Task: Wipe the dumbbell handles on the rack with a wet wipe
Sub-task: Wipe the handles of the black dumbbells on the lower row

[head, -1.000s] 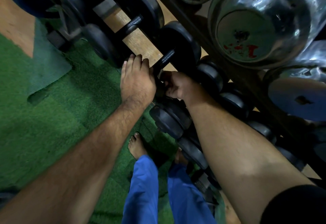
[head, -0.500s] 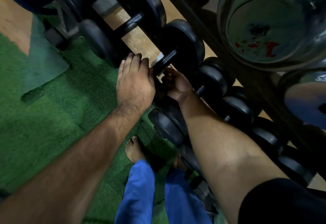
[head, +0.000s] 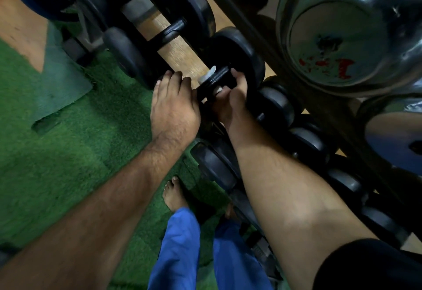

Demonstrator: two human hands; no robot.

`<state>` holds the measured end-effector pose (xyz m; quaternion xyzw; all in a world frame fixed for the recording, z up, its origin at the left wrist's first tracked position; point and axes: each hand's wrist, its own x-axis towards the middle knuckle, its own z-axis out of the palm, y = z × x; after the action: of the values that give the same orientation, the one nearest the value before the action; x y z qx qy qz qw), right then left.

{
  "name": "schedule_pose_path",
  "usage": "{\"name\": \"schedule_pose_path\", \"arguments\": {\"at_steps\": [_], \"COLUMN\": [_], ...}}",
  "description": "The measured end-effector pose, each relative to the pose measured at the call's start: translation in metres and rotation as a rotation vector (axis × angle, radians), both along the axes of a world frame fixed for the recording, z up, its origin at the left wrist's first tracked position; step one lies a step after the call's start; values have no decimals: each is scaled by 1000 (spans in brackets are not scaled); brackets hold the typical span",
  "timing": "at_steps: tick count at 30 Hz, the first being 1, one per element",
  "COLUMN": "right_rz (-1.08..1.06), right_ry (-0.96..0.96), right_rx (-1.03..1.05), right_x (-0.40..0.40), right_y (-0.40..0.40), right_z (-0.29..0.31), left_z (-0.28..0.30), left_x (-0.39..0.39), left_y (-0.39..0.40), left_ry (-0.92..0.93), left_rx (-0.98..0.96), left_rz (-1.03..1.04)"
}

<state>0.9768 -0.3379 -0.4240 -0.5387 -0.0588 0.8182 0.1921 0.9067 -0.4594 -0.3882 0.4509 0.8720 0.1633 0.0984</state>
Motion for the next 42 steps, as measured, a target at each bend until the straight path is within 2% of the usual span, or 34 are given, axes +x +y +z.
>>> {"name": "schedule_pose_path", "arguments": {"at_steps": [3, 4, 6, 8, 10, 13, 17, 20, 23, 25, 28, 31, 34, 36, 40, 42], "right_rz": [216, 205, 40, -78, -94, 53, 289, 331, 266, 148, 107, 211, 95, 90, 459, 553], "right_ry": [-75, -124, -212, -230, -219, -243, -150, -164, -289, -228, 30, -26, -102, -47, -69, -132], "right_rx": [64, 64, 19, 15, 51, 119, 126, 104, 156, 156, 86, 93, 109, 72, 47, 72], "right_x": [10, 9, 1, -6, -9, -3, 2, 4, -3, -10, -3, 1, -5, -6, -5, -5], "right_y": [-1, 3, 14, 21, 21, 22, 8, 4, 10, 4, -22, -13, -8, -17, -12, -9], "right_z": [2, 1, -6, -11, -15, -16, -15, -14, -7, -12, -13, -9, -7, -5, 0, 2], "left_z": [1, 1, 0, 0, -1, -1, -2, -1, 0, 0, 0, -1, -2, -2, 0, 2], "left_x": [0, -1, -1, 0, 0, 0, 0, -1, -2, -2, -3, -4, -4, -3, -3, -6], "left_y": [0, 0, 0, 0, 1, 1, 0, 0, 0, 0, -1, -2, 0, 0, 0, -1], "left_ry": [-5, -3, 1, 3, 5, 2, -7, -15, -20, -15, -20, -16, -4, 0, -30, -31], "left_rx": [-16, -22, -31, -34, -30, -28, -21, -24, -30, -28, -25, -33, -29, -34, -29, -31], "left_rz": [-1, -5, -9, -9, -5, 1, 0, 2, -6, -8, 3, -11, -31, -12, -15, -34]}}
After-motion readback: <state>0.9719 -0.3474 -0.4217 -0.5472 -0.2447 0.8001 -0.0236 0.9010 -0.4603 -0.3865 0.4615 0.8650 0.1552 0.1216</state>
